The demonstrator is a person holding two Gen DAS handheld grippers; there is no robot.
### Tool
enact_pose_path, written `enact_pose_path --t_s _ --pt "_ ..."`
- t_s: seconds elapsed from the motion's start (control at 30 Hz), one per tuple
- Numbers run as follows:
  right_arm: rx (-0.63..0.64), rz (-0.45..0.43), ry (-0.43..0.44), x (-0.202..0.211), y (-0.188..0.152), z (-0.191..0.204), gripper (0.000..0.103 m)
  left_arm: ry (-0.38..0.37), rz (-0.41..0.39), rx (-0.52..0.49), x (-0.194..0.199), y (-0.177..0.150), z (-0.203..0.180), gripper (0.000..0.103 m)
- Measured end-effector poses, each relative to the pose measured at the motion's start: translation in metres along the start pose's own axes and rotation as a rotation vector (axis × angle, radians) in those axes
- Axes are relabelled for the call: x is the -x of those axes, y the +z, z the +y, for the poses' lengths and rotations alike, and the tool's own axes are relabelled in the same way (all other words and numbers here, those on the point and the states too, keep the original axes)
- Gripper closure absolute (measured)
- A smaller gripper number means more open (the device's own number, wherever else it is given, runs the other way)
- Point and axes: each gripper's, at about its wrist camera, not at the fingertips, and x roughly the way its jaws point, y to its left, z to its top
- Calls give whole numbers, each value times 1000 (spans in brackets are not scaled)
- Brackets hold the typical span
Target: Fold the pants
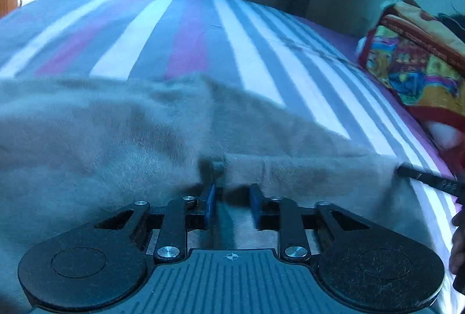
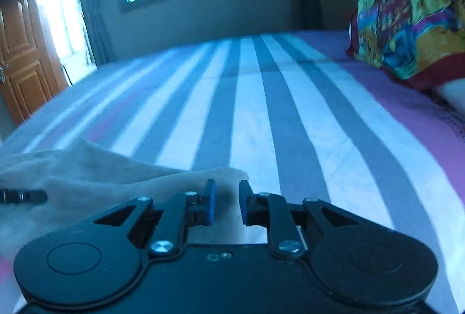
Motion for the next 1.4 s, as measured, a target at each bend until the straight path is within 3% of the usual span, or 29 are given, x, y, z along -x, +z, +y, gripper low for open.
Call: enact_pose_path --t_s 0.07,0.13,0.47,0.7,0.8,0.9,1.1,1.17,1.23,1.33,1.4 --pt "-31 111 -22 -31 -1 -7 75 -20 -5 45 2 0 5 73" --pt "-84 108 -4 -31 -6 -15 74 -9 -14 40 11 -6 3 73" --pt "-106 101 32 25 -53 -6 62 12 -57 41 43 -48 -1 71" --pt "-86 130 29 34 -57 -1 62 10 -52 29 49 -55 -1 71" --pt "-70 141 16 33 -49 3 61 8 -48 33 50 -50 -1 71" --pt "-73 80 24 38 -35 5 62 2 -69 26 50 -40 -3 70" --pt "-70 37 -6 9 2 6 61 -11 -50 11 19 -9 -10 70" --pt "-87 70 -14 -10 5 3 61 -2 -16 -3 0 -6 -9 56" --pt "-83 167 -24 -36 0 -1 59 18 19 -67 -7 -4 -16 56" --pt "-56 176 -25 -34 -1 -1 58 7 12 -101 12 -1 -24 56" --pt "-72 133 -16 -12 -2 -2 58 -16 -9 -95 24 -13 -22 56"
